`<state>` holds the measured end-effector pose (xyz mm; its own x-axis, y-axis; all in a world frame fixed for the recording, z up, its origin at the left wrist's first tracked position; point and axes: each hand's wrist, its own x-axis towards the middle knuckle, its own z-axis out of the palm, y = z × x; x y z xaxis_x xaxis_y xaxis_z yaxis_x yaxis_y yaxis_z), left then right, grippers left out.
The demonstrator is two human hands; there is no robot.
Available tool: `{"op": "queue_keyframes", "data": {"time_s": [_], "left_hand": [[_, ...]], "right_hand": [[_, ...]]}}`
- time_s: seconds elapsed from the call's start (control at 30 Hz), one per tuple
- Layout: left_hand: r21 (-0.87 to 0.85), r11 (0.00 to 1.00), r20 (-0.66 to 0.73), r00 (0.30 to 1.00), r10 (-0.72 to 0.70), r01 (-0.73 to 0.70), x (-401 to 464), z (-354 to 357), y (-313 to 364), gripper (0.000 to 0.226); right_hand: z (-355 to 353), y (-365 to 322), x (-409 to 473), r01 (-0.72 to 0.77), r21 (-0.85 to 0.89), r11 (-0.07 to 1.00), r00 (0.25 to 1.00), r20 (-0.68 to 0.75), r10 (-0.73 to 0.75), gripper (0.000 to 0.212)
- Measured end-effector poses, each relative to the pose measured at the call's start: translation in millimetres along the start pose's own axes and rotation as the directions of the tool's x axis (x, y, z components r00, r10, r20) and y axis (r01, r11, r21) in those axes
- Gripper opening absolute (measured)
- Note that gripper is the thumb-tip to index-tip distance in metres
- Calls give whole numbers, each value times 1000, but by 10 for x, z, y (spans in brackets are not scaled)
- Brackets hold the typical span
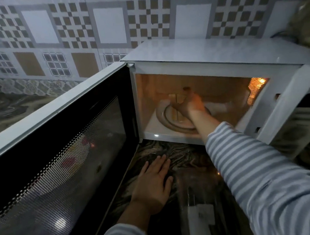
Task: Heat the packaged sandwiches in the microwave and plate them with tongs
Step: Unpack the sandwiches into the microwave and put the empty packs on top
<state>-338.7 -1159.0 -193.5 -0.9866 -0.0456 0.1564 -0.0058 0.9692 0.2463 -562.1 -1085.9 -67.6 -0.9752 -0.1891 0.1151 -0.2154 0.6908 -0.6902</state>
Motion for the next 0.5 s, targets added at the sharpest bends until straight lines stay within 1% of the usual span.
{"op": "queue_keyframes", "data": {"time_s": [0.07,0.1,0.13,0.17,0.23,0.3,0.33,0.4,0.5], "left_hand": [[13,1000,21,1000,-7,7,4,-6,2,83],[16,1000,31,999,-8,8,4,-13,5,84],[9,1000,42,999,-14,14,6,-12,5,82],[-18,1000,53,998,-23,24,3,-21,11,75],[-172,983,42,998,-54,60,-10,-81,28,53],[-341,937,-55,994,-97,72,-68,-230,71,40],[-392,918,-118,986,-114,59,-110,-319,105,37],[-396,918,-206,971,-123,33,-208,-505,228,37],[-343,939,-262,963,-66,-29,-380,-704,534,42]], "right_hand": [[-90,27,-148,-92,11,996,994,-49,93,42],[-137,59,-252,-105,-24,994,992,-66,104,37],[-197,93,-394,-86,-79,993,995,-56,82,34],[-253,142,-532,-51,-116,992,998,-48,45,36],[-397,230,-876,-10,-131,991,1000,-14,8,41],[-566,304,-1242,4,-123,992,1000,19,-1,37],[-658,338,-1435,15,-130,991,999,30,-11,34],[-830,436,-1780,22,-133,991,999,26,-19,31],[-1030,620,-2280,-3,-146,989,1000,-28,-1,26]]}}
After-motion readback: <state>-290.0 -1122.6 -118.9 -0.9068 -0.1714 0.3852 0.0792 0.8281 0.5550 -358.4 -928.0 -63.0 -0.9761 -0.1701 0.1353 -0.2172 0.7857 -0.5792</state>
